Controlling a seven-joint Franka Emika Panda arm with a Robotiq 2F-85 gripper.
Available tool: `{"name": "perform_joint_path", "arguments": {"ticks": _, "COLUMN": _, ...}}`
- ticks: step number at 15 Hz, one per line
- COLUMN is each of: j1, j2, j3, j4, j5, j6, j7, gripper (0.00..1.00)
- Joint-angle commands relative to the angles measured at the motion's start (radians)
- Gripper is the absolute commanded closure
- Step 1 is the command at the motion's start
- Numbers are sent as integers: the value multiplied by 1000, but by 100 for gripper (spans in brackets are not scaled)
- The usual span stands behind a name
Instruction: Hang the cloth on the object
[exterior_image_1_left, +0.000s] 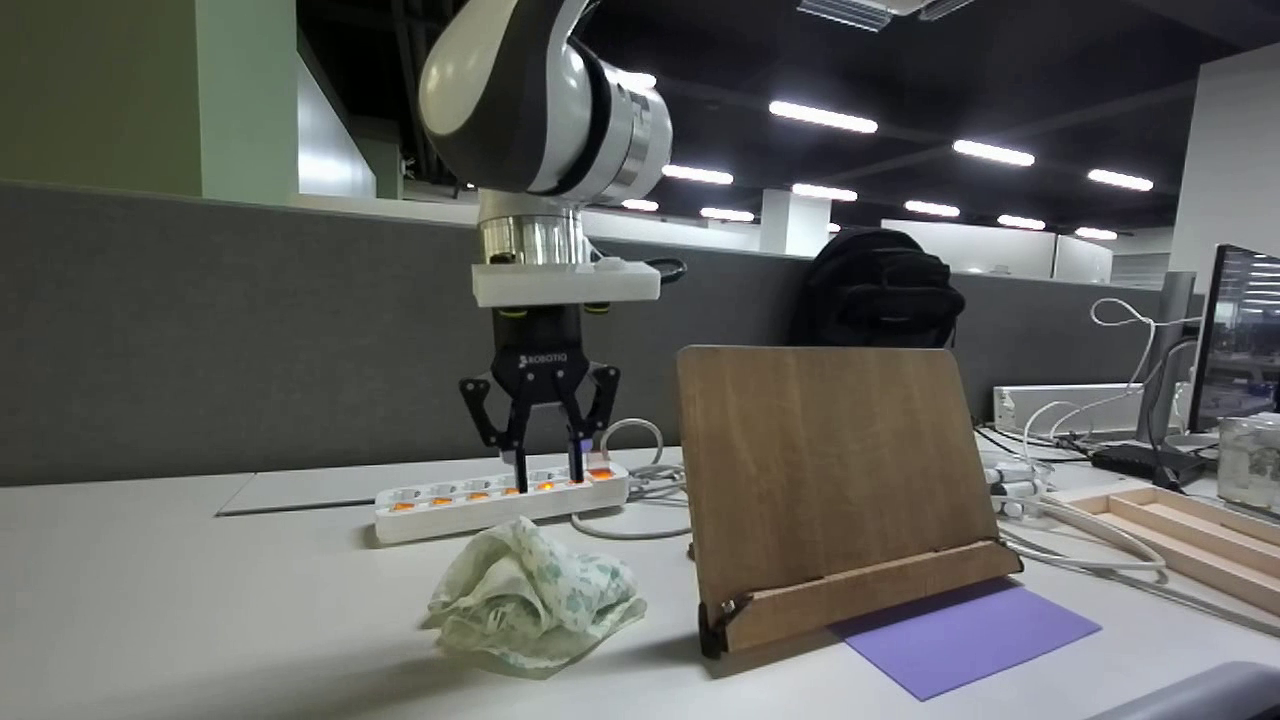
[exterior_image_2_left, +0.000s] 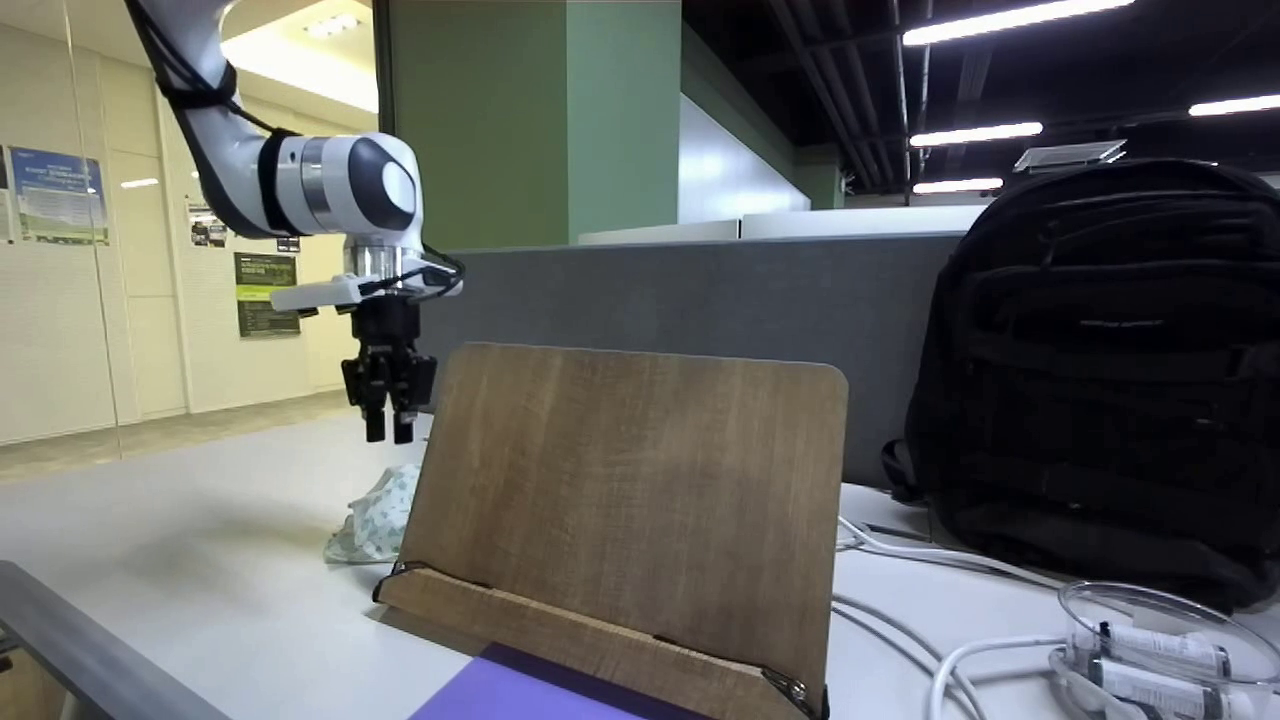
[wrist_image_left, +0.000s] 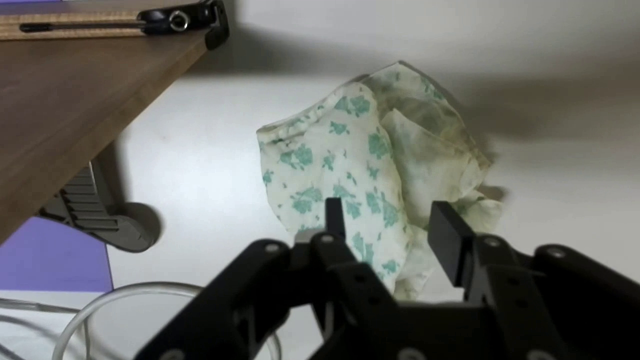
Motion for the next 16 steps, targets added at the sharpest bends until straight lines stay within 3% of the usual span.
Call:
{"name": "perform_joint_path", "arguments": {"ticks": 1, "j1": -1, "j2": 53, "j3": 17, "j4": 7, "j5": 7, "j6": 16, "j7": 14, "gripper": 19}}
{"name": "perform_joint_path", "arguments": {"ticks": 3, "j1": 10, "j2": 83, "j3": 14, "j4": 14, "j5": 0, "j6": 30, "j7": 20, "gripper": 5}}
{"name": "perform_joint_path", "arguments": {"ticks": 5, "j1": 19, "j2": 109, "j3": 8, "j4": 23, "j5": -3, "j6": 50, "j7": 24, "gripper": 0}}
{"name": "perform_joint_path", "arguments": {"ticks": 6, "j1": 24, "j2": 119, "j3": 3, "j4": 28, "j5": -7, "j6": 64, "j7": 30, "gripper": 5}}
{"name": "perform_joint_path", "arguments": {"ticks": 7, "j1": 24, "j2": 129, "j3": 1, "j4": 33, "j5": -1, "j6": 78, "j7": 30, "gripper": 30}}
{"name": "perform_joint_path", "arguments": {"ticks": 9, "j1": 27, "j2": 143, "j3": -8, "j4": 40, "j5": -3, "j6": 103, "j7": 33, "gripper": 30}}
{"name": "perform_joint_path", "arguments": {"ticks": 16, "j1": 31, "j2": 168, "j3": -44, "j4": 48, "j5": -5, "j6": 166, "j7": 34, "gripper": 81}}
